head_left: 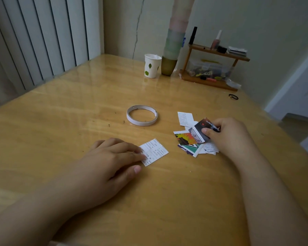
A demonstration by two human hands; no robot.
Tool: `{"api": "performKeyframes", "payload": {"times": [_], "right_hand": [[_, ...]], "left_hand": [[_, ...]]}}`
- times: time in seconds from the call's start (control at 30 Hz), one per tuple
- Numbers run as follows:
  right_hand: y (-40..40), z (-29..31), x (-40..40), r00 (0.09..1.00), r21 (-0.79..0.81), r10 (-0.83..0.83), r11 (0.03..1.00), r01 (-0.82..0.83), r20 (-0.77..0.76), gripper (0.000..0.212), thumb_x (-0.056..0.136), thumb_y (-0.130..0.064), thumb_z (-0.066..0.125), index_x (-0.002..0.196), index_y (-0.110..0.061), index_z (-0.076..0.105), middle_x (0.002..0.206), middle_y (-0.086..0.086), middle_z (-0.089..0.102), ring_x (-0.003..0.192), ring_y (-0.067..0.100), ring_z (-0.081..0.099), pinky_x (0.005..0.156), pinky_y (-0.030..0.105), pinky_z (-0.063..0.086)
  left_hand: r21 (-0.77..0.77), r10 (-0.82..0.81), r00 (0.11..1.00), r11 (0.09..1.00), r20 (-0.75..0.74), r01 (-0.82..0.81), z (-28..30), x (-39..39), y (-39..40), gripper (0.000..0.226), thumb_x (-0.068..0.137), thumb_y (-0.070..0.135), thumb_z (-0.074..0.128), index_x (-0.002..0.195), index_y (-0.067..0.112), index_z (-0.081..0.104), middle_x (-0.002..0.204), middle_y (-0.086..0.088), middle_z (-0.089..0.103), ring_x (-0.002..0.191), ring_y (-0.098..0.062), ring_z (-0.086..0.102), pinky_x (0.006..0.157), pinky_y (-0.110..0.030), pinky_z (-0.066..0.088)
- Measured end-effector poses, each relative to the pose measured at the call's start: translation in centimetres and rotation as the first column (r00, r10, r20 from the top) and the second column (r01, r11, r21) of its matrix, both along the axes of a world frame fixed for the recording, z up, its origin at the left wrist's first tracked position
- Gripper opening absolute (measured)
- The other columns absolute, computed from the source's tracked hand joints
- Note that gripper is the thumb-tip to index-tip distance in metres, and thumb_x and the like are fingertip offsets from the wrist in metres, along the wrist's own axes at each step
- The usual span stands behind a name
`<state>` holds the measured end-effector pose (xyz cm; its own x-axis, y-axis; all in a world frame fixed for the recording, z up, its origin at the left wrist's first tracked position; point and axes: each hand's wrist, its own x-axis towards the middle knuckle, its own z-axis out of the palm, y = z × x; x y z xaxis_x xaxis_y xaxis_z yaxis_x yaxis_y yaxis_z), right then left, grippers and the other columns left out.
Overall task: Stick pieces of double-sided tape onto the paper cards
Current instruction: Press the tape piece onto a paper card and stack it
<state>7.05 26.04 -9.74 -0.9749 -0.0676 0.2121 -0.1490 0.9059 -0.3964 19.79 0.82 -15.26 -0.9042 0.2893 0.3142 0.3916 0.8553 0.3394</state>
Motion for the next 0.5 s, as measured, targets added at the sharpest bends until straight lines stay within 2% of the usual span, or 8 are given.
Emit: {"api": "performKeyframes", "payload": {"times": [0.07, 0.13, 0.23, 0.3, 0.4, 0.5], "right_hand": [[-0.1, 0.2, 0.2, 0.997, -0.108, -0.031, 0.994, 0.022, -0.077, 0.016, 0.089, -0.022, 0.065, 0.103, -0.019, 0.072, 0.085, 0.0, 0.066, 0.068, 0.009, 0.052, 0.051, 0.021, 0.035], [-0.3, 0.8, 0.5, 0.995, -0.257, -0.028, 0.966, 0.002, -0.1, 0.006, 0.085, -0.025, 0.07, 0.089, -0.021, 0.07, 0.074, -0.008, 0.063, 0.064, 0.006, 0.052, 0.05, 0.023, 0.034], [-1.2, 1.6, 1.4, 0.991, -0.565, 0.115, 0.823, -0.057, 0.067, 0.011, 0.081, -0.022, 0.072, 0.075, -0.016, 0.064, 0.049, -0.009, 0.058, 0.045, 0.001, 0.05, 0.046, 0.019, 0.038], [-2.1, 1.7, 2.2, 0.927, -0.701, 0.297, 0.711, -0.052, 0.231, 0.008, 0.082, -0.012, 0.068, 0.076, -0.009, 0.064, 0.046, -0.004, 0.056, 0.038, 0.001, 0.045, 0.042, 0.013, 0.039], [-3.5, 0.9, 3.0, 0.814, -0.653, 0.439, 0.75, -0.1, 0.38, 0.011, 0.088, -0.01, 0.06, 0.079, -0.006, 0.065, 0.049, 0.0, 0.06, 0.038, 0.002, 0.048, 0.041, 0.011, 0.038], [-4.5, -0.1, 3.4, 0.809, -0.602, 0.459, 0.78, -0.168, 0.369, 0.012, 0.089, -0.014, 0.061, 0.083, -0.006, 0.068, 0.048, -0.003, 0.059, 0.038, 0.002, 0.044, 0.042, 0.011, 0.036]], "left_hand": [[0.006, 0.003, 1.0, 1.0, -0.012, -0.003, 0.1, 0.1, 0.1, 0.05, 0.089, 0.057, 0.025, 0.121, 0.039, 0.06, 0.123, 0.029, 0.054, 0.113, 0.007, 0.038, 0.094, -0.021, 0.028], [0.005, 0.01, 1.0, 1.0, -0.011, -0.01, 0.1, 0.1, 0.0, 0.052, 0.088, 0.058, 0.024, 0.121, 0.04, 0.059, 0.123, 0.029, 0.054, 0.113, 0.008, 0.037, 0.093, -0.02, 0.027], [-0.004, 0.004, 1.0, 1.0, -0.014, -0.004, 0.1, 0.2, 0.0, 0.055, 0.089, 0.061, 0.021, 0.122, 0.038, 0.059, 0.124, 0.028, 0.054, 0.113, 0.007, 0.038, 0.093, -0.024, 0.028], [-0.007, 0.015, 1.0, 1.0, -0.017, -0.015, 0.1, 0.2, 0.1, 0.051, 0.09, 0.058, 0.024, 0.121, 0.038, 0.059, 0.124, 0.027, 0.055, 0.113, 0.005, 0.039, 0.094, -0.027, 0.03], [-0.008, 0.022, 0.999, 1.0, -0.026, -0.023, 0.2, 0.1, 0.2, 0.048, 0.09, 0.055, 0.027, 0.118, 0.037, 0.061, 0.124, 0.026, 0.057, 0.113, 0.001, 0.046, 0.094, -0.032, 0.035], [0.013, 0.025, 1.0, 1.0, -0.016, -0.025, 0.4, 0.1, 0.2, 0.048, 0.089, 0.054, 0.027, 0.113, 0.036, 0.064, 0.122, 0.025, 0.058, 0.114, -0.001, 0.049, 0.095, -0.036, 0.035]]}}
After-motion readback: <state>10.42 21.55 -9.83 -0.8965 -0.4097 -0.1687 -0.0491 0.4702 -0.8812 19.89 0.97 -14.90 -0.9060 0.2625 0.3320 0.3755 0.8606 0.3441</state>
